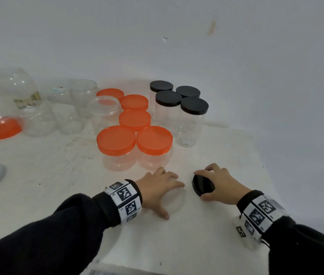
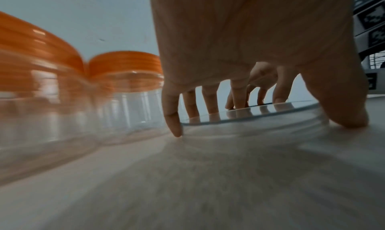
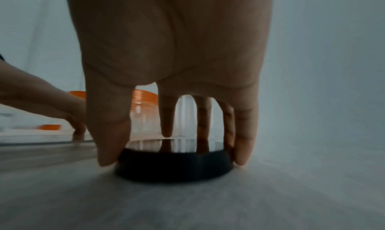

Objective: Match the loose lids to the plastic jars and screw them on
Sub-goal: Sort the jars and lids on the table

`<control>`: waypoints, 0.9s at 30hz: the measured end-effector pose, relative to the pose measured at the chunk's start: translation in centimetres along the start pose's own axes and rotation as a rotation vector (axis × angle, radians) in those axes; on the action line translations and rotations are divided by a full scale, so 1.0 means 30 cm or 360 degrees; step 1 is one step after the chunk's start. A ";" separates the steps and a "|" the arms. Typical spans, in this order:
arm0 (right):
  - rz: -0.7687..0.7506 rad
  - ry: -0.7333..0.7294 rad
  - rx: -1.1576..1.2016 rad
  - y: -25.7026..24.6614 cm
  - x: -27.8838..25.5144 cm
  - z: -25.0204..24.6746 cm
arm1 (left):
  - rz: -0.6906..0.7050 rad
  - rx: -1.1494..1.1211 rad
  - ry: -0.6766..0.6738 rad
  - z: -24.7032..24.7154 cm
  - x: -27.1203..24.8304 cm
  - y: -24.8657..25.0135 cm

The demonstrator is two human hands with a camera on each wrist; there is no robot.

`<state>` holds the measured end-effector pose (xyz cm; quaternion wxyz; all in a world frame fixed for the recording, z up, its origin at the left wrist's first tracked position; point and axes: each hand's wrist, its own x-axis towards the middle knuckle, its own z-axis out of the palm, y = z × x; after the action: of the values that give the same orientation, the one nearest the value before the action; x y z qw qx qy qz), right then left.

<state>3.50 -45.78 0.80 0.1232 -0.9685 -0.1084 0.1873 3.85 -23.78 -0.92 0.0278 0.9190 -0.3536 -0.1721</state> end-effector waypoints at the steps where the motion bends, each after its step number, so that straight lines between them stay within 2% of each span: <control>1: -0.0073 -0.0027 -0.0021 -0.030 0.001 0.009 | -0.0019 -0.0019 -0.0005 0.006 -0.032 -0.012; 5: -0.0359 -0.0106 -0.0105 -0.151 0.017 0.052 | -0.0128 -0.0087 -0.0019 0.032 -0.164 -0.075; 14: -0.0818 -0.0191 -0.0277 -0.417 0.103 0.118 | -0.0571 -0.0293 0.0052 0.110 -0.480 -0.243; 21: -0.1084 -0.0266 -0.0418 -0.628 0.176 0.159 | -0.0921 -0.0467 0.0261 0.120 -0.691 -0.370; 27: -0.1218 -0.0155 -0.0569 -0.795 0.264 0.180 | -0.1055 -0.0555 0.0470 0.121 -0.833 -0.487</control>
<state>4.68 -20.11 -0.05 0.0086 -0.8546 -0.4965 0.1518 -5.26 3.90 0.56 0.1769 0.9796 0.0043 -0.0953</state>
